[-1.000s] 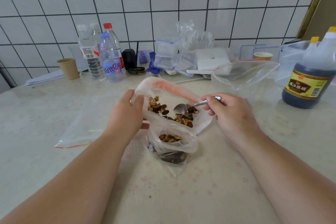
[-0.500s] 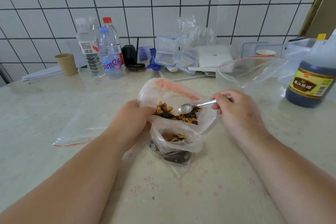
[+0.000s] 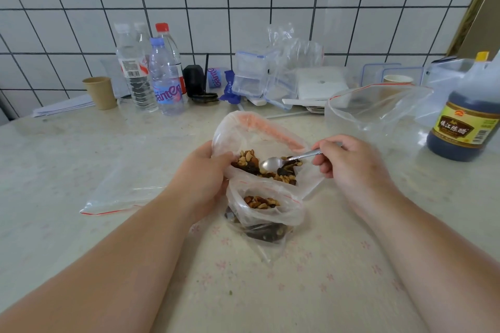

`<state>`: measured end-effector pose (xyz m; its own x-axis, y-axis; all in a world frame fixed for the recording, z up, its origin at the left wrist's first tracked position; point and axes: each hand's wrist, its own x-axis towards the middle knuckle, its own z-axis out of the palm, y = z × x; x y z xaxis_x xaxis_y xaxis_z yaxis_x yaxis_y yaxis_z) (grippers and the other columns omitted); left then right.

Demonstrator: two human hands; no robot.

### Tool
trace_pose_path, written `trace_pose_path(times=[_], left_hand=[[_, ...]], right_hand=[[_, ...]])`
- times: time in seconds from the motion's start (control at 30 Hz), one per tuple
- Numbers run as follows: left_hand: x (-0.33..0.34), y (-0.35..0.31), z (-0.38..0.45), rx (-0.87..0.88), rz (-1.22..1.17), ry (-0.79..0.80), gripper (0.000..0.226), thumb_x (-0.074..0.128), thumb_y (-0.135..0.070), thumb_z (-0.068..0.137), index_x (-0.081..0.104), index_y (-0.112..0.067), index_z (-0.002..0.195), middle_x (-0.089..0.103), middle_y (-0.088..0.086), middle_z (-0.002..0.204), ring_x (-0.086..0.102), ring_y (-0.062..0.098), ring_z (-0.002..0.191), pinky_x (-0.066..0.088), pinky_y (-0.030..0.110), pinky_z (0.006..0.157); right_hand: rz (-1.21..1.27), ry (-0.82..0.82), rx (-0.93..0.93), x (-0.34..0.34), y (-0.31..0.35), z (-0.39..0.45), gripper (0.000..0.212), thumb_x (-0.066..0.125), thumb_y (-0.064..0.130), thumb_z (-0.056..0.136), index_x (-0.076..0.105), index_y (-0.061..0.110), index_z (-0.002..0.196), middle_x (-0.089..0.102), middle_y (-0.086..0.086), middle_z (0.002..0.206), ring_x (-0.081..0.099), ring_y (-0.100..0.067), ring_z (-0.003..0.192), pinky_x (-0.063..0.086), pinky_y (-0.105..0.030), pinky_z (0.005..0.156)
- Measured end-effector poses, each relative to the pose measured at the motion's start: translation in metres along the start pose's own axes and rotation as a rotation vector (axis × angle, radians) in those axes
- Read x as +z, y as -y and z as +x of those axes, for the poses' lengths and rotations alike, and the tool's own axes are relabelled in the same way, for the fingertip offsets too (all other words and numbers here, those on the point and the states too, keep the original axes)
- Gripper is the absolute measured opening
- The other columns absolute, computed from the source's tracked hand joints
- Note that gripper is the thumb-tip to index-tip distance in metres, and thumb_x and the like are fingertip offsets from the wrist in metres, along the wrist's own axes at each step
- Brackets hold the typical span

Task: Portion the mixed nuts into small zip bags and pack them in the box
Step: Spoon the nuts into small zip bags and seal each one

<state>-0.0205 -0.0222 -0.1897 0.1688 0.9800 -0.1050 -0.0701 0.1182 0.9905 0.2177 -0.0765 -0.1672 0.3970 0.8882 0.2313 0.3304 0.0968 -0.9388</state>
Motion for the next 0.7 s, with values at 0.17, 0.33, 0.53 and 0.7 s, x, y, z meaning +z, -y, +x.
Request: trace_pose_path(times=[0.17,0.33,0.53,0.7], left_hand=[[-0.002,0.001,0.003,-0.044,-0.051,0.005,0.031,0.066,-0.018,0.094,0.066,-0.020,0.125,0.080,0.014,0.104,0.078,0.038,0.094,0.063,0.055,0.084],[-0.004,-0.001,0.002,-0.061,-0.114,0.034,0.031,0.069,-0.007,0.093,0.067,-0.014,0.124,0.080,0.019,0.105,0.078,0.043,0.095,0.063,0.056,0.081],[-0.002,-0.001,0.002,-0.036,-0.161,0.002,0.035,0.073,-0.008,0.086,0.071,-0.017,0.119,0.081,0.017,0.100,0.078,0.041,0.092,0.065,0.054,0.077],[0.000,0.000,0.001,-0.022,-0.171,-0.002,0.043,0.067,-0.017,0.078,0.070,-0.018,0.121,0.081,0.012,0.096,0.079,0.037,0.089,0.065,0.050,0.073]], right_hand=[[-0.005,-0.009,-0.026,0.004,0.001,-0.003,0.025,0.049,0.021,0.089,0.071,0.026,0.077,0.072,0.007,0.068,0.059,-0.003,0.056,0.050,-0.033,0.063],[-0.065,-0.060,-0.087,-0.010,0.003,0.002,0.020,0.052,0.027,0.095,0.069,0.029,0.085,0.073,0.014,0.073,0.061,-0.001,0.060,0.053,-0.033,0.071],[-0.087,0.049,-0.074,-0.008,-0.001,0.001,0.026,0.053,0.018,0.098,0.070,0.025,0.081,0.071,0.006,0.068,0.061,-0.006,0.061,0.049,-0.031,0.067],[0.025,0.005,0.056,-0.003,-0.005,0.002,0.026,0.054,0.019,0.090,0.072,0.027,0.073,0.069,0.006,0.060,0.054,-0.004,0.051,0.046,-0.032,0.063]])
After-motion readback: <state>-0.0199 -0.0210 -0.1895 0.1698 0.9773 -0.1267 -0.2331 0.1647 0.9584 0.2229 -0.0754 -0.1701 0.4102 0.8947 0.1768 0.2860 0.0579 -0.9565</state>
